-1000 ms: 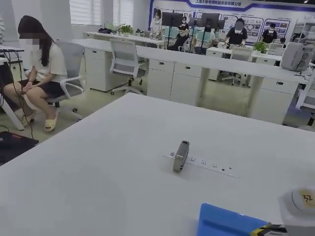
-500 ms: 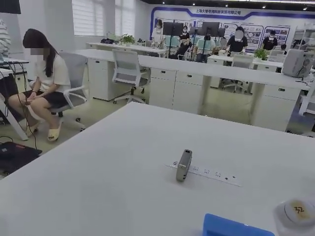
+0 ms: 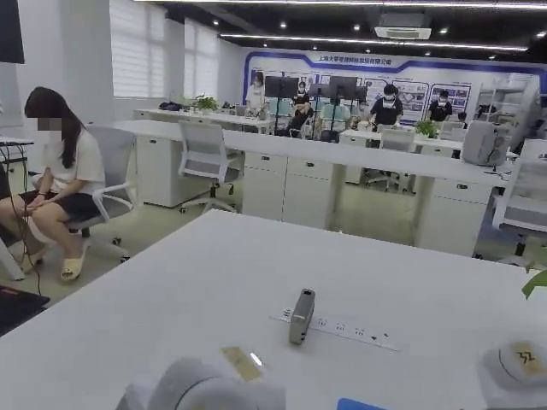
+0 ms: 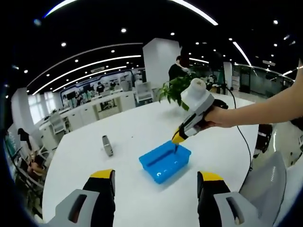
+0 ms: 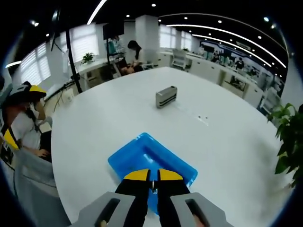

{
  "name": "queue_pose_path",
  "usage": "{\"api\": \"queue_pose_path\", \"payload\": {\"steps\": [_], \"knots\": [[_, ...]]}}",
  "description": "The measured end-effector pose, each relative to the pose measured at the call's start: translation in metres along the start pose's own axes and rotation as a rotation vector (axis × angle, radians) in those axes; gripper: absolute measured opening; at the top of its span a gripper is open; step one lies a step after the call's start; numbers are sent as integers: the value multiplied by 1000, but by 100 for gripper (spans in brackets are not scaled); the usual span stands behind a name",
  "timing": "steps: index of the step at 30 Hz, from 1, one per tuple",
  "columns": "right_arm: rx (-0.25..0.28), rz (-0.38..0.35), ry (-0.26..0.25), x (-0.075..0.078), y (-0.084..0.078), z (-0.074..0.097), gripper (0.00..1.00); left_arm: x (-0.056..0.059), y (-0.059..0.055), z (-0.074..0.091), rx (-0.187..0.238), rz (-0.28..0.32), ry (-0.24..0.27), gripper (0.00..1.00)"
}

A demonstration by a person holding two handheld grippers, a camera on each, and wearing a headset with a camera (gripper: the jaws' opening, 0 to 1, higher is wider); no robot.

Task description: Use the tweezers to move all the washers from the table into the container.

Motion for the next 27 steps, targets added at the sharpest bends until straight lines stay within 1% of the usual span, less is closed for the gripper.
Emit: {"api": "queue_pose_path", "payload": {"steps": [2,4,5,7,9,10,11,12,13,15,16,17,18,19,20,21,22,23,25,26,27], "knots": [[41,26,43,-12,8,14,2,1,12,-2,8,-12,-28,63],[38,52,70,-21,10,24,1,2,21,-3,30,-28,-41,60],[38,78,96,-29,11,31,1,4,26,-5,29,-39,-59,58],[28,108,139,-43,9,40,1,8,33,-7,36,-62,-86,52],[24,155,156,-54,6,48,1,12,37,-9,40,-81,-116,46],[22,171,171,-60,4,51,1,16,38,-11,41,-85,-142,43],[17,182,194,-68,1,55,1,23,39,-13,36,-87,-191,39],[16,182,198,-70,0,56,1,28,39,-14,35,-86,-222,36],[9,199,220,-77,-3,58,1,32,40,-15,34,-84,-251,32],[2,217,246,-87,-7,63,1,41,40,-18,38,-86,-307,27],[-1,223,263,-92,-8,65,1,47,40,-20,37,-87,-350,25],[-7,233,294,-99,-10,67,1,52,40,-22,32,-93,-387,23],[-14,241,311,-103,-11,69,1,59,40,-24,31,-104,-442,20],[-26,256,330,-108,-13,70,1,62,39,-25,27,-113,-465,16],[-43,286,358,-114,-16,72,1,68,38,-27,17,-133,-502,12],[-41,308,368,-118,-16,73,1,71,37,-29,4,-143,-517,9],[-46,343,386,-124,-17,75,1,74,37,-32,1,-157,-533,7],[-55,358,399,-128,-18,76,1,77,36,-33,1,-163,-551,6],[-58,358,402,-133,-17,76,1,83,34,-35,-8,-188,-586,3],[-64,359,411,-135,-17,76,1,87,32,-34,-15,-220,-610,2],[-66,359,417,-137,-17,76,1,88,31,-34,-17,-232,-615,1]]}}
Point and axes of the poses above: the centre of the closed fingertips' face, and the gripper's own axes: z roughly backward along the fingers, x roughly to its right, y roughly out of its top, the point moved 5 cm from there along z, roughly backward along the fingers, and after that the axes turned 2 degrees about -y, right-handed, at the moved point
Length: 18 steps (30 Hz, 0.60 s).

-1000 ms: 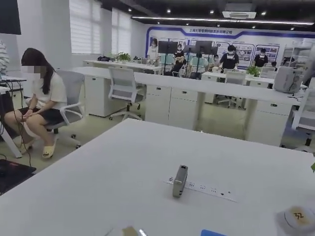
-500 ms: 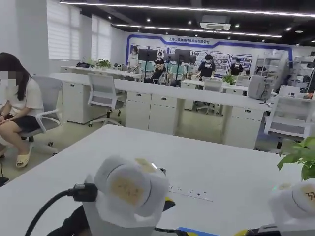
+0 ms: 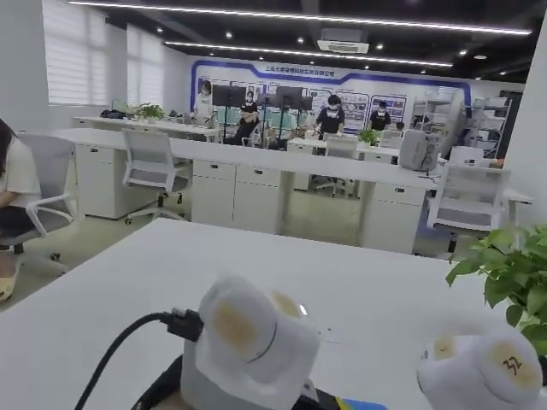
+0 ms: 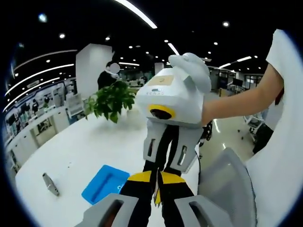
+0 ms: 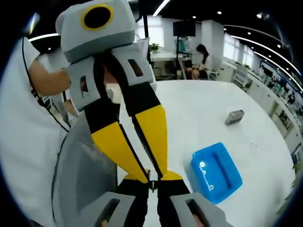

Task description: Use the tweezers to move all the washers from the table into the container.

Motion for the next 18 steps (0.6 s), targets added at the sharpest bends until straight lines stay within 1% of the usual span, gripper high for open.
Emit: {"api": "queue_pose_path", "payload": {"steps": [1,3,4,8,11,12,14,18], "knots": [[0,2,4,-1,0,-1,1,2,-1,-1,-5,-13,-8,1],[-4,7,12,-4,0,-2,1,3,-1,-2,-11,-20,-5,0],[-16,13,13,-4,-1,-2,1,3,-2,-1,-14,-27,-10,0],[-19,14,27,-6,-3,-3,1,5,-4,-1,-10,-59,-28,0],[-32,18,41,-8,-6,-5,1,9,-4,-3,2,-80,-48,0],[-43,24,43,-9,-8,-7,2,9,-3,-4,8,-87,-52,0],[-41,33,44,-9,-9,-7,2,9,-4,-5,5,-112,-54,0],[-37,21,50,-7,-11,-6,1,8,-5,-3,9,-106,-55,0]]}}
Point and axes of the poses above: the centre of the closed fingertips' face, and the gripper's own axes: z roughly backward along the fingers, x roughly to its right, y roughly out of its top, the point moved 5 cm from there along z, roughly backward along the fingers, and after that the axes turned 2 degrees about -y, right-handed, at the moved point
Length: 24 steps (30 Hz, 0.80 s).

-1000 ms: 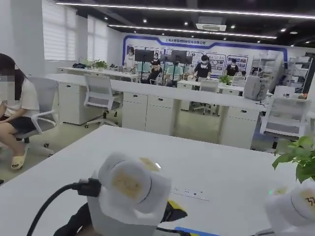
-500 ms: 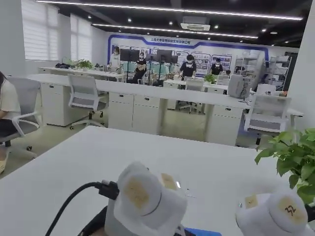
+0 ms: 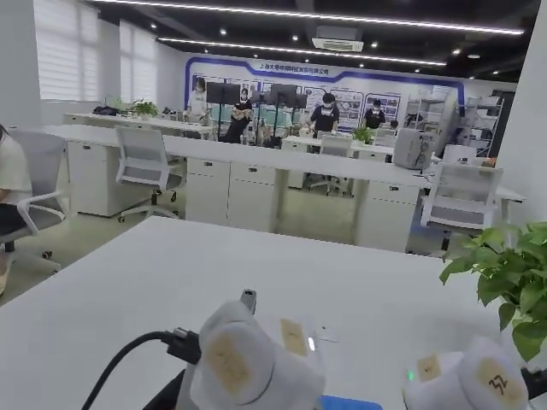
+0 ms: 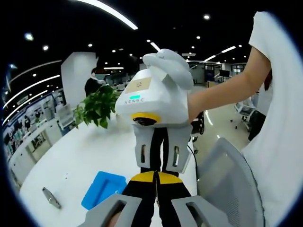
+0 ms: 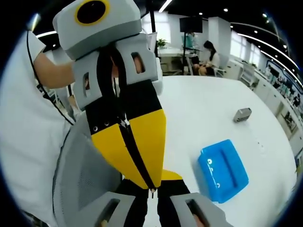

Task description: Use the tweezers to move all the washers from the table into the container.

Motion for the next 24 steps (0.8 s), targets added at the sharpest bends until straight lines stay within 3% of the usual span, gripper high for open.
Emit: {"api": "queue_pose_path", "payload": {"steps": [10,18,24], "knots": [[-13,-3,13,3,-6,-2,2,-5,-11,7,7,49,32,0],[-30,-12,28,2,-16,-7,2,-3,-35,15,-24,93,52,0],[-125,76,37,-3,-26,-18,1,1,-50,6,-62,76,52,0]]}}
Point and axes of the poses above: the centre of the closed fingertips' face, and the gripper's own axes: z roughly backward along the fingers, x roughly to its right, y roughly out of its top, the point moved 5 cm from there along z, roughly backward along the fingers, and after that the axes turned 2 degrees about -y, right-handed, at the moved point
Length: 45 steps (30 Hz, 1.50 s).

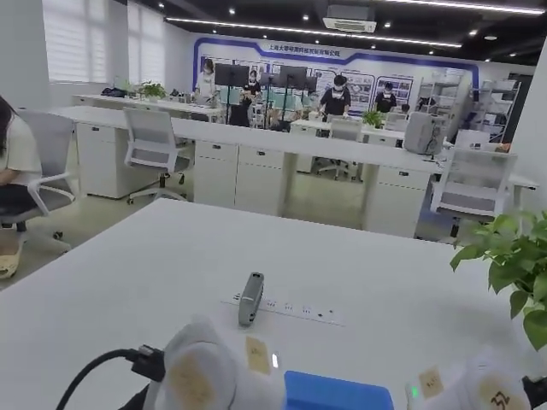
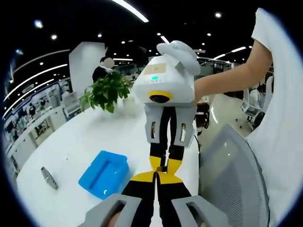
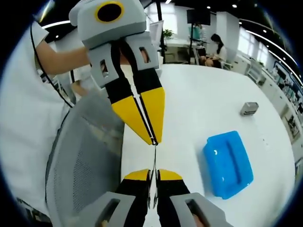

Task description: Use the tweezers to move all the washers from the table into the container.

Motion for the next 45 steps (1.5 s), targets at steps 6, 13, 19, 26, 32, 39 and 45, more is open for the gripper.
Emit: {"api": "queue_pose_path", "payload": {"steps": [6,13,19,26,32,39,45], "knots": [[-45,38,17,-3,-1,-7,1,0,-6,-8,-13,25,-30,5],[-46,55,18,-2,-3,-15,1,9,-12,-13,-57,27,-123,0],[-23,18,15,1,-7,-26,3,6,-17,-16,-86,5,-129,0],[-98,-10,-1,8,-40,-46,0,-7,-23,-10,-74,35,-126,0],[-61,-132,-21,12,-55,-58,0,-14,-47,-20,-110,72,-132,0],[20,-229,-29,9,-48,-74,18,-11,-40,-26,-95,85,-164,0],[66,-261,-35,13,-49,-75,12,-11,-38,-27,-72,85,-183,0]]}}
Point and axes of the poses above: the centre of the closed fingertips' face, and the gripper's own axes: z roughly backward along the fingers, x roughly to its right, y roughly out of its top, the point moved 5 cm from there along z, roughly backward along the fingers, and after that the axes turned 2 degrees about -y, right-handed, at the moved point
